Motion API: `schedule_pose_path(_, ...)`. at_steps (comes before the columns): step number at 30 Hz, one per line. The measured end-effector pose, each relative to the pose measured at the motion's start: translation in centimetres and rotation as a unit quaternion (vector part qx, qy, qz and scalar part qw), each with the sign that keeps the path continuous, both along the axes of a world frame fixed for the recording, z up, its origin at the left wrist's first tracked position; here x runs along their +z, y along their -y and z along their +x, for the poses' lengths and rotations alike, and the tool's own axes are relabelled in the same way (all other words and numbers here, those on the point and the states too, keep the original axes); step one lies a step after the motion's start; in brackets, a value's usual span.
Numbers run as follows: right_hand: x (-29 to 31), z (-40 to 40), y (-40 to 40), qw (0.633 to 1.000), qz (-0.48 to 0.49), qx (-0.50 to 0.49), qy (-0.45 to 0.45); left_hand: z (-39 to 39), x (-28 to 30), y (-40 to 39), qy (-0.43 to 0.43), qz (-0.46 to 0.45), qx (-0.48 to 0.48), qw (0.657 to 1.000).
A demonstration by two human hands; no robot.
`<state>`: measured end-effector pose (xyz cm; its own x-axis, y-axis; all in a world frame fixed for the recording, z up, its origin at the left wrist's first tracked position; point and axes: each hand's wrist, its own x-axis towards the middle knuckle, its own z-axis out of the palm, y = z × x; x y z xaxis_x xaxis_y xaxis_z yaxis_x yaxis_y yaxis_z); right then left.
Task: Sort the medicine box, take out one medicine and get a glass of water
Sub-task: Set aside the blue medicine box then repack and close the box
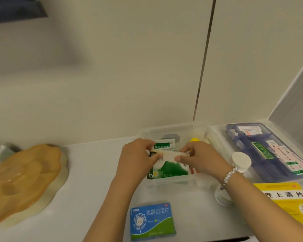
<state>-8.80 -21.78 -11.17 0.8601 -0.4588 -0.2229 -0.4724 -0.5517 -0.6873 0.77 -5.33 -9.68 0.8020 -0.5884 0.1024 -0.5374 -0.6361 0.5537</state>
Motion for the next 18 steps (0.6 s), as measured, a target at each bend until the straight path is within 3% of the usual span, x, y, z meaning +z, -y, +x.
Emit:
schedule_pose_path(3, 0.2, 0.2, 0.1, 1.000, 0.000, 0.015, -0.006, 0.1, -0.4, 0.0, 0.023, 0.023, -0.019, 0.999)
schedule_pose_path(7, 0.5, 0.7, 0.2, 0.999, -0.014, 0.036, -0.011, 0.5, -1.2, -0.3, 0.008, -0.054, -0.007, 0.998)
schedule_pose_path(14, 0.2, 2.3, -0.6, 0.996, -0.006, 0.059, -0.066, 1.4, -2.0, -1.4, -0.131, -0.164, 0.066, 0.975)
schedule_pose_path(18, 0.0, 3.0, -1.2, 0.984, -0.030, 0.104, -0.141, 1.3, -2.3, -1.2, -0.163, -0.212, 0.081, 0.960)
